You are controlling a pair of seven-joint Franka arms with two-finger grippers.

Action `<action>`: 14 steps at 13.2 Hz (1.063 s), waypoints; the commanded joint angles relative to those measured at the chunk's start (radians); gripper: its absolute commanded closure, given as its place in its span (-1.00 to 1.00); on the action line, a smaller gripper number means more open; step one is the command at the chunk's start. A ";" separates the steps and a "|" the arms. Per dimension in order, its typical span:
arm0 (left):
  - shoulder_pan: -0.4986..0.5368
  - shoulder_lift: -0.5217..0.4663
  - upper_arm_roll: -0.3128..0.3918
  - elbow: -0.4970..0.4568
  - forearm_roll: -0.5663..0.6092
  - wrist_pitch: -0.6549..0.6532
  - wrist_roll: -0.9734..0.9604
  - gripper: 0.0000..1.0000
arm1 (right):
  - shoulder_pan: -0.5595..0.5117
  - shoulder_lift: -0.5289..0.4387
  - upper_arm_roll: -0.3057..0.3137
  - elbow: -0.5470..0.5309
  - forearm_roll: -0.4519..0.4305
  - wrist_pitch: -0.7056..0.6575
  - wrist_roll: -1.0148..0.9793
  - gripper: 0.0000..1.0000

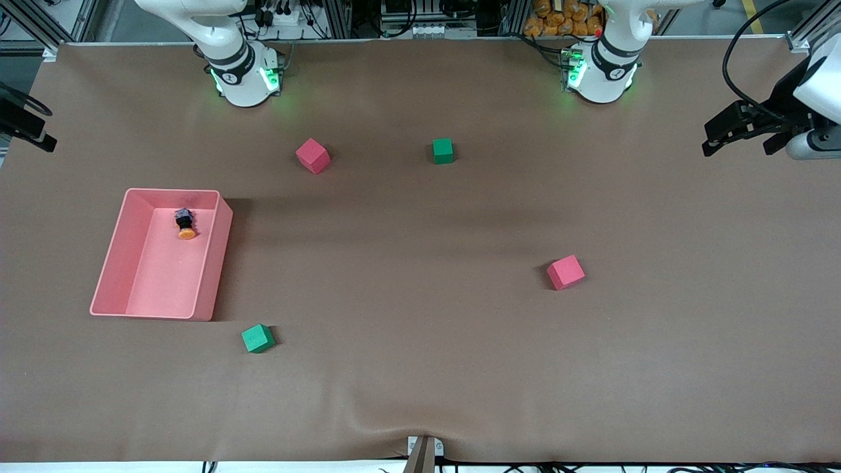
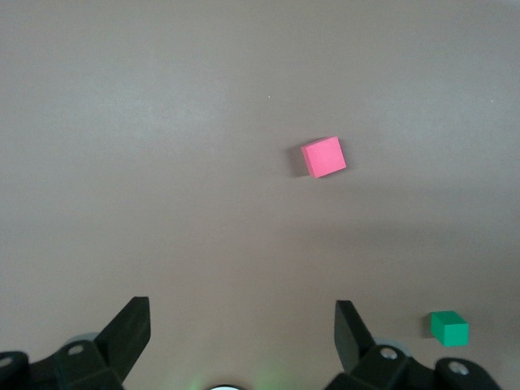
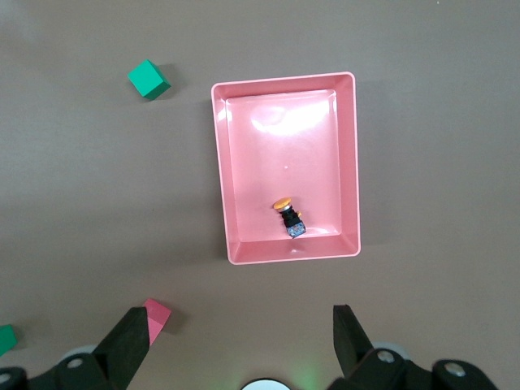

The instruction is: Place and upright button with both arms

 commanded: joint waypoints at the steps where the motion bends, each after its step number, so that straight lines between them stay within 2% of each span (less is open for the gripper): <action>1: 0.010 0.000 -0.003 0.010 -0.008 -0.011 0.019 -1.00 | -0.013 -0.008 0.001 -0.032 -0.005 -0.001 -0.011 -1.00; 4: 0.012 0.000 -0.003 0.010 -0.006 -0.011 0.020 -1.00 | -0.039 0.001 0.001 -0.059 -0.005 0.014 -0.012 -1.00; 7: 0.010 0.000 -0.003 0.009 -0.006 -0.011 0.020 -1.00 | -0.050 0.000 0.001 -0.148 -0.005 0.080 -0.029 -1.00; 11: 0.010 0.000 -0.003 0.009 -0.006 -0.011 0.020 -1.00 | -0.094 0.001 -0.001 -0.373 -0.005 0.254 -0.116 -1.00; 14: 0.010 0.000 -0.003 0.009 -0.006 -0.011 0.019 -1.00 | -0.148 0.012 0.001 -0.624 -0.005 0.489 -0.213 -1.00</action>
